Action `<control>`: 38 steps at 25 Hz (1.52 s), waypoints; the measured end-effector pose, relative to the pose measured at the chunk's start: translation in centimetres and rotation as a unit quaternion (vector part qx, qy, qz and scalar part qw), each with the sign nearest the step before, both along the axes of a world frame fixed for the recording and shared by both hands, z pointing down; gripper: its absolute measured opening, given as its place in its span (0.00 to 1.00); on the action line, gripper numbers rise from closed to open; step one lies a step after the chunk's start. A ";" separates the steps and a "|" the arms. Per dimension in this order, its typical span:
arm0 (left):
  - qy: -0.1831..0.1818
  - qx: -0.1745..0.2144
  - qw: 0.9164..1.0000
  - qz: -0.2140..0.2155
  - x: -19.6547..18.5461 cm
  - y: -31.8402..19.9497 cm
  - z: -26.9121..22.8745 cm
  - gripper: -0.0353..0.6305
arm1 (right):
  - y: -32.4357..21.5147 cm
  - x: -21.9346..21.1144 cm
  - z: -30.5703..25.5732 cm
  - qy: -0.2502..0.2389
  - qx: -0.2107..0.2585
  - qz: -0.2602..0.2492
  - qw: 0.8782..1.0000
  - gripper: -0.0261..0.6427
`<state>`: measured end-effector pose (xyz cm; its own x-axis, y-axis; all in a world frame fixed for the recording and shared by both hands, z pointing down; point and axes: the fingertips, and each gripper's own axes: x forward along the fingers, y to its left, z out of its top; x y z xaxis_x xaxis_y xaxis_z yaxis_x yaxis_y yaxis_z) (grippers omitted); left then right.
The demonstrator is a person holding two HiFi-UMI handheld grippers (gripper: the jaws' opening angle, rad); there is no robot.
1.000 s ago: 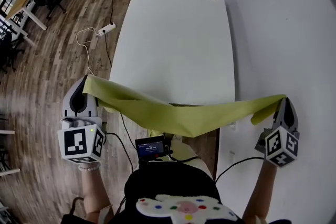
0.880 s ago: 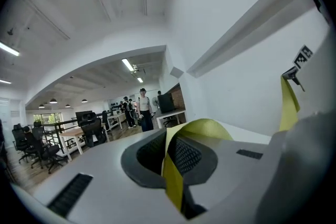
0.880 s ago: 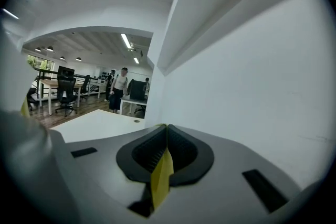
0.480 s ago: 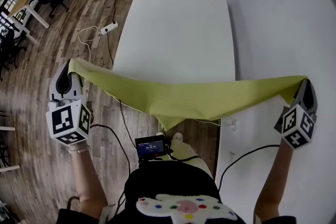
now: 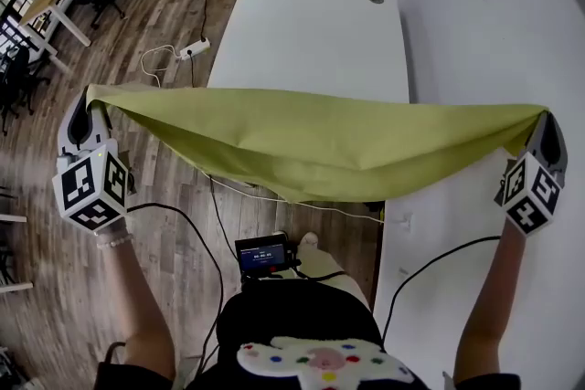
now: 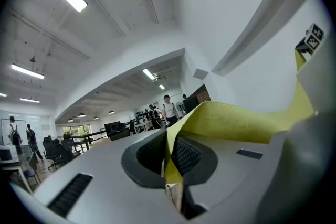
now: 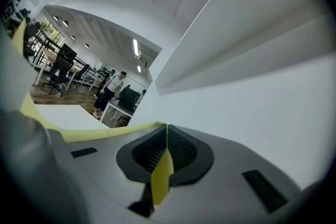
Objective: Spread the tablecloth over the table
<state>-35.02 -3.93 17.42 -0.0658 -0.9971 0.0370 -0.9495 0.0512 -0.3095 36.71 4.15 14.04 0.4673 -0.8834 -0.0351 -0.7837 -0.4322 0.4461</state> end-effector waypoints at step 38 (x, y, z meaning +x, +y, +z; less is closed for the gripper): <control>-0.055 0.042 0.995 -0.068 0.3 -6.4 -4.4 0.07 | -9.0 4.3 0.6 0.105 -0.056 -0.026 0.993 0.09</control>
